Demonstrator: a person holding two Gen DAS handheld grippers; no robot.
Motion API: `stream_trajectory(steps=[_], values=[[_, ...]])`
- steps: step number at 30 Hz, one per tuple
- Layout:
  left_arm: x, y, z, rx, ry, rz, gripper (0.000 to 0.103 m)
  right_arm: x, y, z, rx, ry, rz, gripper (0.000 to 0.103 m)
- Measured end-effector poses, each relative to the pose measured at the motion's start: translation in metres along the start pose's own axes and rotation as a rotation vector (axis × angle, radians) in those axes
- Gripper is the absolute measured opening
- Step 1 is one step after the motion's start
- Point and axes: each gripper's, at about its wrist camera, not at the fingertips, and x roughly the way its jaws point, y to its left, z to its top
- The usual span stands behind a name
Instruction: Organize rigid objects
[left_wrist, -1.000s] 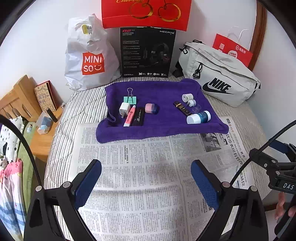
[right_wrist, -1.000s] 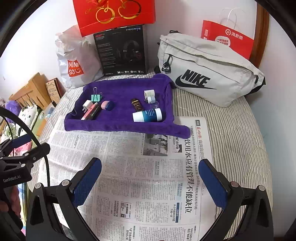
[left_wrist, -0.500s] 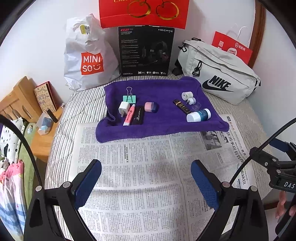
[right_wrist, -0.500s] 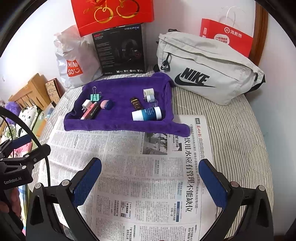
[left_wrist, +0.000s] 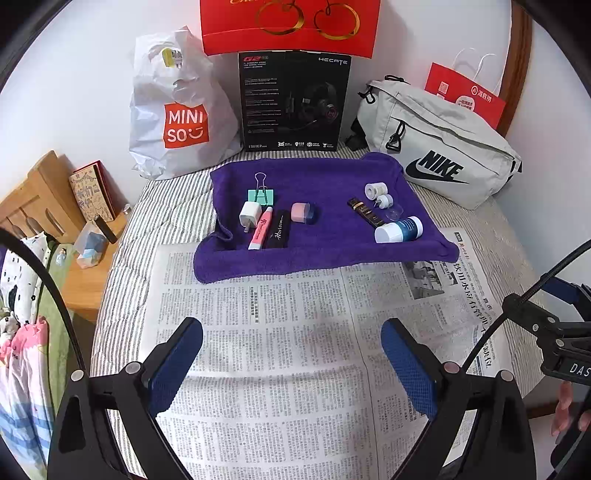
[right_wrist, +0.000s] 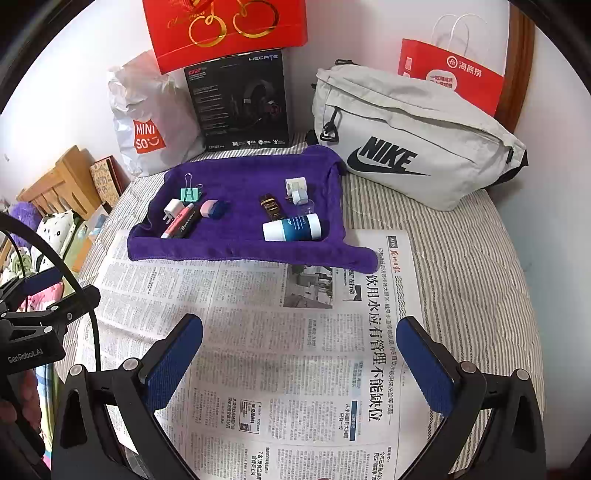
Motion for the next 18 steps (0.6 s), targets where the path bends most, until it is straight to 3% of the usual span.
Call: stream_trajectory(steps=[18], values=[[-0.0014,0.0017,0.0006,0.000,-0.001,0.001,0.098,-0.0055,-0.0010,0.0015,-0.002,-0.003,-0.004,0.103]])
